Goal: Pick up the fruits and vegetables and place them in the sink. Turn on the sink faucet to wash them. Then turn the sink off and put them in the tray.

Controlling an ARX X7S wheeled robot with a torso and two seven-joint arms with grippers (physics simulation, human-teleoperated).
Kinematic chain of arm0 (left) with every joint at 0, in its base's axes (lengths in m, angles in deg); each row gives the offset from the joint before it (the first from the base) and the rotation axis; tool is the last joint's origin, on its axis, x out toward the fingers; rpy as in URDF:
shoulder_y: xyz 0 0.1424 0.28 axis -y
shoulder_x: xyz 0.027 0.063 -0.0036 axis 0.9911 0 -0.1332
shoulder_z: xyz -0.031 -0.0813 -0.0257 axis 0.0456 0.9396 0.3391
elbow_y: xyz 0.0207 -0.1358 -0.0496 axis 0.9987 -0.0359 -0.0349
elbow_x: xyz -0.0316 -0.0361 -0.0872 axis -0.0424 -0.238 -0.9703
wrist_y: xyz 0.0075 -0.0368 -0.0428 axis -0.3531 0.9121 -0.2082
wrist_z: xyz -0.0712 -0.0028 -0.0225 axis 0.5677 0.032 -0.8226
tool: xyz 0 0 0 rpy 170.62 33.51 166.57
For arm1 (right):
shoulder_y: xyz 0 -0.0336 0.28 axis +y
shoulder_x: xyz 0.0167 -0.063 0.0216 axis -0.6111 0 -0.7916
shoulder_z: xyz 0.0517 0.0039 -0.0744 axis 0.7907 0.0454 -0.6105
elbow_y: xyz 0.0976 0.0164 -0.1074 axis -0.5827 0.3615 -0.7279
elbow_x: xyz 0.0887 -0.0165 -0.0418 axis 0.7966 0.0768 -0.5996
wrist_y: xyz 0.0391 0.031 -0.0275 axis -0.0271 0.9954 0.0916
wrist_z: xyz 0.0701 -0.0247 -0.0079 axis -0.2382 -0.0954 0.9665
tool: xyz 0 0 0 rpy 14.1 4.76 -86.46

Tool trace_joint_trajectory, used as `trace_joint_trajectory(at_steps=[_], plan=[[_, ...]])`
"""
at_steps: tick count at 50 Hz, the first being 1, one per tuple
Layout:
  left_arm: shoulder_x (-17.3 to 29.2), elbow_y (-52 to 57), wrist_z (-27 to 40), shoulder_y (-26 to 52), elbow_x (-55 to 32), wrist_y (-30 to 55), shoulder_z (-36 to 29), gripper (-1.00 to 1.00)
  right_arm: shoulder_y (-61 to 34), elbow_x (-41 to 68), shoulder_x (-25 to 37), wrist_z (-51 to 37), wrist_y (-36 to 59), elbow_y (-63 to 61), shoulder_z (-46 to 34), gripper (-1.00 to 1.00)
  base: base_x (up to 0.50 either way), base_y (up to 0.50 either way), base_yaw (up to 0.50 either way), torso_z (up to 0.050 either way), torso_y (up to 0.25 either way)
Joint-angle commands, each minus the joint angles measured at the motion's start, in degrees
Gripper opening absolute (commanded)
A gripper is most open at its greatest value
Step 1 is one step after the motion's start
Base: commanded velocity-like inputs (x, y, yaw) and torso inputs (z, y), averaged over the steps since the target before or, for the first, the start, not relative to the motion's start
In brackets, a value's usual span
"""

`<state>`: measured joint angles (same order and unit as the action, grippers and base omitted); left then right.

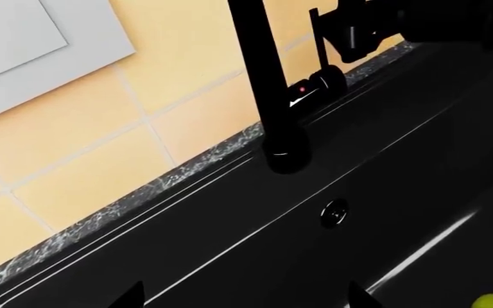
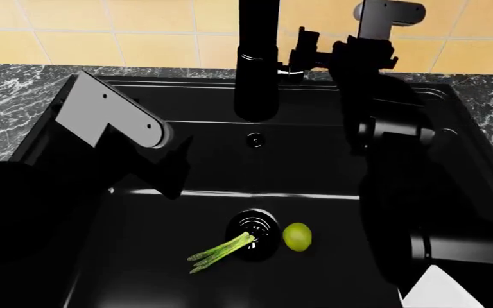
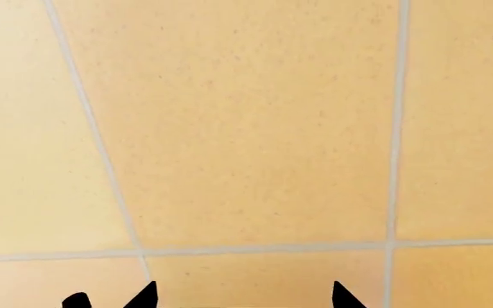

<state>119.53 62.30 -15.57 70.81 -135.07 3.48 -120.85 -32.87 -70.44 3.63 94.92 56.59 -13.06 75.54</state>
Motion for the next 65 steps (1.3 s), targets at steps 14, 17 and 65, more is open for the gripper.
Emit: trace_joint_trajectory(at_steps=[14,17,65], plan=[[-0.1,-0.6,-1.9,-3.1,3.2,-2.7,-1.8,1.0,6.9,-1.1,4.2,5.0,24.7,-36.1,-3.5,1.0,0.0,0.0,0.0,0.0,0.0],[-0.2,-0.7,-2.1,-3.0,3.4,-2.5,-2.1,1.0,9.8,-0.9,5.9,7.1,34.1,-47.9,-4.4,1.0,0.0,0.0,0.0,0.0,0.0],[-5.1,-5.2,3.8,4.8,-9.0,13.2,-5.5,1.0,-10.3,82.8,45.0,-10.4,80.9,-83.9,-50.1,1.0,0.0,0.0,0.0,0.0,0.0]])
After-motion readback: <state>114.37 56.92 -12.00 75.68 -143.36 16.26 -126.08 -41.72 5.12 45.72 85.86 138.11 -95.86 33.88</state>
